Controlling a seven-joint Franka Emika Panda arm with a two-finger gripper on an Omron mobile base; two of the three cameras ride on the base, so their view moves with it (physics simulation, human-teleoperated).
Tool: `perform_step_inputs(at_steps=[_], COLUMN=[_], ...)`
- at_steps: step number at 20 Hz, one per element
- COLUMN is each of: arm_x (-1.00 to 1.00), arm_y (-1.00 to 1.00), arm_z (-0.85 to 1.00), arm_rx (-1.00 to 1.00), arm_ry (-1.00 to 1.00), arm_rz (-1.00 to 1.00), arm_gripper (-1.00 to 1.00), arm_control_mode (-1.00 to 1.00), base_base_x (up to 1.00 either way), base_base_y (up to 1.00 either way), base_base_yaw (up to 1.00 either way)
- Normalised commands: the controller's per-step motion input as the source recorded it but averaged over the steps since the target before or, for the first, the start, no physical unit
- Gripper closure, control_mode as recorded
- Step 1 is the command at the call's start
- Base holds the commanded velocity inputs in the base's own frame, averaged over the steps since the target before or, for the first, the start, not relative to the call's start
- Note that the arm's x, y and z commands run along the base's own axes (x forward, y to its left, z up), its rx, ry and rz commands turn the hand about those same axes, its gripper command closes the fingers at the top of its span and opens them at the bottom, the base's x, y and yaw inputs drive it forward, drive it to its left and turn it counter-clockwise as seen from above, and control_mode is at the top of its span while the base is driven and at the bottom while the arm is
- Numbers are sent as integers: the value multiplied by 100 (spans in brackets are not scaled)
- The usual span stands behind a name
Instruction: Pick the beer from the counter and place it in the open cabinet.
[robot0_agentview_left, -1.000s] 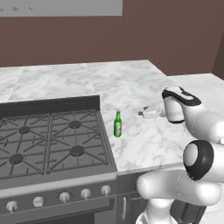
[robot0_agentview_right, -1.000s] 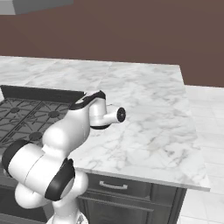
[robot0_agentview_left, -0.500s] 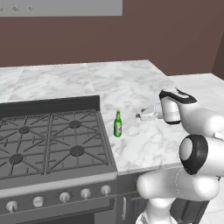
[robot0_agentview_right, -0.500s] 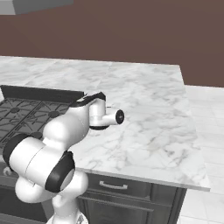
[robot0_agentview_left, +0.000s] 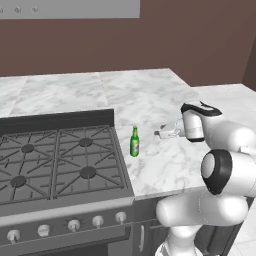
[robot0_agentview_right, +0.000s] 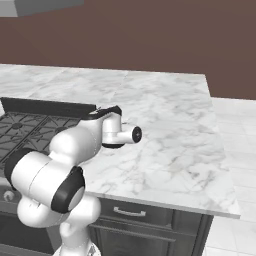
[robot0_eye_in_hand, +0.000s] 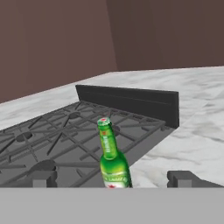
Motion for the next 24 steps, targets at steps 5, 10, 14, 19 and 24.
perform_step_inputs(at_steps=[5,10,14,19,24], arm_x=[-5,-8,-1,0,0], arm_y=[3,2,0,0,2], arm_z=[0,-1,-4,-1,0], arm_rx=[0,0,0,0,0], arm_ry=[0,0,0,0,0], arm_rz=[8,14,14,7,0], arm_gripper=[-100,-100,-100,-100,-100], arm_control_mode=[-100,-100,-100,-100,-100], base_base_x=[0,0,0,0,0], base_base_y=[0,0,0,0,0], base_base_yaw=[0,0,0,0,0])
